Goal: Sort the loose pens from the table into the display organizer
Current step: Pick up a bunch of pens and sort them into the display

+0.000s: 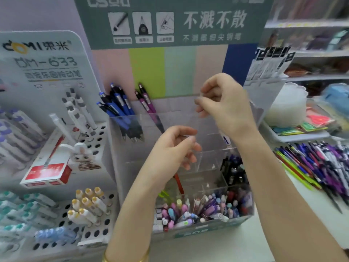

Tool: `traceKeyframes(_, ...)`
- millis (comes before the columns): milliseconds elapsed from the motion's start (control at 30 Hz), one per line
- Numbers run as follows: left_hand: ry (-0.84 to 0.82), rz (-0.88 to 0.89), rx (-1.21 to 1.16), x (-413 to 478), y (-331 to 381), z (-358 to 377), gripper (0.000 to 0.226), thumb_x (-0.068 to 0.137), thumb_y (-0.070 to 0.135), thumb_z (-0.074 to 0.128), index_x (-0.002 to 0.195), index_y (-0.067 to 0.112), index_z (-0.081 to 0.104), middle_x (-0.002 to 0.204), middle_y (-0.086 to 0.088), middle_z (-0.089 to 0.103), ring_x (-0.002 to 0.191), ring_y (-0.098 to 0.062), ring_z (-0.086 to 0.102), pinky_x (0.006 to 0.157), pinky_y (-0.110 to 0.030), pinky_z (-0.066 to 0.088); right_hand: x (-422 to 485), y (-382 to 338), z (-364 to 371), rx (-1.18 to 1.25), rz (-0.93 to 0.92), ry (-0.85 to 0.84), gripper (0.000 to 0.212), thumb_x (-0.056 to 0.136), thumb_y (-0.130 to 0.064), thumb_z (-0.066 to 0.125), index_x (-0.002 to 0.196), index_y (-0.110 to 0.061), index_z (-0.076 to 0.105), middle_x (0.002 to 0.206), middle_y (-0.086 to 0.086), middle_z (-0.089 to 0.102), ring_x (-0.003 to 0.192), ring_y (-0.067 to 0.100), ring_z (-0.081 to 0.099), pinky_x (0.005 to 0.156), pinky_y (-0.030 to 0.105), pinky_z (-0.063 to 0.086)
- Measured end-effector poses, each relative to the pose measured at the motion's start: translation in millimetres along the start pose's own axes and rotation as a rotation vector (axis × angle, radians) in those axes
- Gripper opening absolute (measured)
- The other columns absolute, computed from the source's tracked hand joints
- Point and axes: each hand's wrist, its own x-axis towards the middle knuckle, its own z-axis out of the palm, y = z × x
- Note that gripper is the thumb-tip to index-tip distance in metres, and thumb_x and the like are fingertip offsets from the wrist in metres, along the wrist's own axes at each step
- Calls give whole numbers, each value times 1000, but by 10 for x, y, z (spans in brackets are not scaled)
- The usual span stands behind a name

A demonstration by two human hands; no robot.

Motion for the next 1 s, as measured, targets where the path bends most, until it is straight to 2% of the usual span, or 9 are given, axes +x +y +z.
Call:
traceKeyframes(233,-312,-95,-15,337,-260,1481,11,99,6,48,104,12,56,75,-2,63,54,-10,58,48,-23,47,-524,1143,-1484,-52,304,90,20,88,6,55,85,-14,55,74,11,66,58,16,66,53,32,55)
traceKeyframes(333,-340,-192,47,610,-563,2213,11,98,6,49,99,16,54,81,-4,61,59,-10,59,51,-23,48,-618,1868,-2131,-92,482,110,16,90,4,53,87,-11,55,77,14,66,55,16,63,54,34,54)
traceKeyframes(400,-284,-268,74,835,-871,2688,13,98,7,49,95,19,53,85,-4,59,64,-11,59,54,-23,49,-630,2354,-2522,-122,540,108,22,90,4,51,82,-16,53,78,16,66,56,20,61,55,37,53)
traceKeyframes(467,-180,-340,116,1047,-1199,3128,10,97,9,49,102,16,53,92,-4,56,73,-13,60,61,-26,51,-623,2763,-2833,-139,584,86,24,91,4,51,80,-18,52,79,16,66,55,18,61,56,36,54)
traceKeyframes(600,9,-525,276,1397,-1759,3910,41,97,22,51,134,7,41,120,-10,51,94,-24,61,77,-33,53,-684,3362,-3332,-133,677,-26,21,93,3,49,88,-16,55,81,13,66,60,17,63,49,24,52)
traceKeyframes(667,82,-574,372,1529,-1969,4144,55,96,31,53,142,6,35,138,-16,40,109,-34,59,93,-39,50,-689,3532,-3467,-118,684,-66,23,93,4,47,88,-18,54,81,13,67,61,17,63,48,23,51)
traceKeyframes(767,164,-575,474,1682,-2125,4402,66,97,37,53,147,3,26,147,-21,31,129,-39,43,108,-43,37,-645,3682,-3599,-95,682,-94,22,92,3,46,92,-16,56,80,10,66,62,17,64,51,28,54)
traceKeyframes(867,244,-512,565,1836,-2162,4580,74,95,46,53,148,4,23,147,-21,32,136,-35,31,111,-41,28,-604,3764,-3663,-32,676,-79,20,93,3,45,93,-15,56,79,10,66,57,13,62,57,35,55)
traceKeyframes(1000,254,-519,712,1985,-2220,4726,92,90,58,53,154,12,6,152,-17,23,140,-33,20,110,-43,28,-564,3853,-3674,11,640,-95,17,93,0,46,97,-14,56,77,6,66,58,13,62,52,25,53)
